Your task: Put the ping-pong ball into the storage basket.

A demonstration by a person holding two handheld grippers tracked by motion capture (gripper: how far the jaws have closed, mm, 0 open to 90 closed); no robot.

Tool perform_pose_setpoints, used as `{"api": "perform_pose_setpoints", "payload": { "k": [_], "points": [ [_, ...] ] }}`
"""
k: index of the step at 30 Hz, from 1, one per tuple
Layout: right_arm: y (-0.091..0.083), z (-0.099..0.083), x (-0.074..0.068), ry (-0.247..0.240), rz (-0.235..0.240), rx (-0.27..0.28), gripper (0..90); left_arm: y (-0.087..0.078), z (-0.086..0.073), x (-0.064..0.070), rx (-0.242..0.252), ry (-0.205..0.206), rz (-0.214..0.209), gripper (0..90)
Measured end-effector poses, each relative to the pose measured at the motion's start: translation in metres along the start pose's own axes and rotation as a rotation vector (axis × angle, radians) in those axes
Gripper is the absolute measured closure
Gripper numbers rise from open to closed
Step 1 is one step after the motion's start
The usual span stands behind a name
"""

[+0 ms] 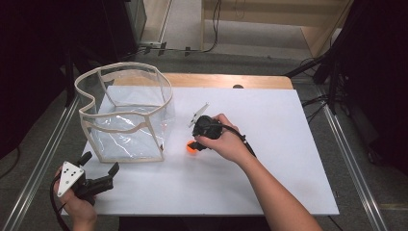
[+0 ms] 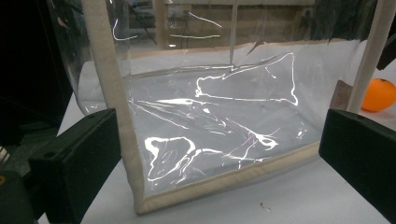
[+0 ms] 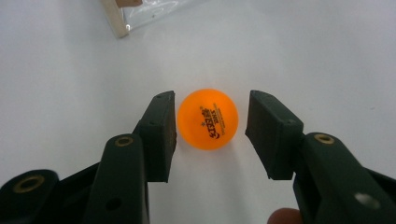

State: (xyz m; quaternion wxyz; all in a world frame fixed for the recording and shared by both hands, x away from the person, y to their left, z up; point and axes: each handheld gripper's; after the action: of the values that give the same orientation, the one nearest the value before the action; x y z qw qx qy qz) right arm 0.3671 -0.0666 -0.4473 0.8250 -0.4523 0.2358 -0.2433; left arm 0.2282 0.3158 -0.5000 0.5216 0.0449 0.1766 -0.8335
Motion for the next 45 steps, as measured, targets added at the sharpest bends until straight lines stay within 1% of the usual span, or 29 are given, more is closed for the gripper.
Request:
{"api": "perform_pose_setpoints", "payload": {
  "k": [1,3,4,9,10,11,13,14,18,19,22,23,25,29,34,35,37,43,45],
  "points": [
    [0.001,0.0,-0.001,0.013,-0.004,-0.009,48.6,0.0,0.0,0.0,0.0,0.0,0.0,0.0],
    [0.005,-0.001,-0.001,0.007,-0.003,-0.015,47.1,0.0,0.0,0.0,-0.001,0.001,0.001,0.0],
    [0.006,-0.001,-0.001,0.009,-0.008,-0.02,47.1,0.0,0.0,0.0,-0.001,0.0,0.0,0.0],
    [0.015,0.0,-0.002,0.015,-0.003,-0.042,47.1,0.0,0.0,0.0,0.001,0.0,0.0,0.0],
    [0.018,0.0,-0.001,0.002,-0.005,-0.047,47.1,0.0,0.0,0.0,0.0,0.0,0.0,0.0],
    [0.019,0.0,-0.002,0.013,-0.006,-0.052,47.1,0.0,0.0,0.0,0.001,0.0,0.0,0.0],
    [0.022,0.001,-0.001,0.001,-0.014,-0.062,47.1,0.0,0.0,0.0,0.001,0.0,0.0,0.0],
    [0.024,0.001,-0.002,0.011,-0.011,-0.062,47.1,0.0,0.0,0.0,0.001,0.0,0.0,0.0],
    [0.028,0.001,-0.001,0.003,-0.01,-0.07,47.1,0.0,0.0,0.0,0.001,0.0,-0.001,0.0],
    [0.03,0.0,-0.001,0.012,-0.011,-0.073,46.9,0.0,0.0,0.0,0.001,0.0,-0.001,0.0],
    [0.031,0.0,0.0,0.012,-0.01,-0.068,46.9,0.0,0.0,0.0,0.0,0.0,-0.001,0.0],
    [0.031,0.0,-0.001,0.022,-0.016,-0.075,46.7,0.0,0.0,0.0,0.0,0.001,-0.001,0.0],
    [0.032,0.0,-0.001,0.022,-0.022,-0.076,46.5,0.0,0.0,0.0,-0.001,0.001,-0.001,0.0],
    [0.037,-0.001,-0.001,0.005,-0.026,-0.089,46.1,0.0,0.0,0.0,-0.001,0.001,-0.001,0.0],
    [0.04,-0.001,-0.001,0.014,-0.028,-0.086,46.7,0.0,0.0,0.0,-0.002,0.001,-0.002,0.0],
    [0.041,-0.001,0.0,0.0,-0.035,-0.098,47.2,0.0,0.0,0.0,-0.002,0.001,-0.002,0.0],
    [0.041,-0.001,0.0,0.0,-0.029,-0.092,47.4,0.0,0.0,0.0,-0.001,0.0,-0.002,0.0],
    [0.039,-0.001,0.002,0.003,-0.009,-0.099,47.9,0.0,0.0,0.0,0.0,0.0,-0.002,0.0],
    [0.037,-0.001,0.003,0.005,-0.012,-0.097,47.8,0.0,0.0,0.0,-0.001,0.0,-0.002,0.0]
  ]
}}
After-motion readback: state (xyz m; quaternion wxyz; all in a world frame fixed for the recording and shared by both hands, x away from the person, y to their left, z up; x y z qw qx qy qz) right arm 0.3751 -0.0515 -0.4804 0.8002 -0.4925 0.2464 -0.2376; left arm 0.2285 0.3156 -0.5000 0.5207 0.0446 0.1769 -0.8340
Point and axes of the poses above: each handheld gripper's, and its own axes: y roughly forward along the jaws, z roughly out of its top, x roughly to its right, and after that the axes turned 15 degrees about y, right-handed
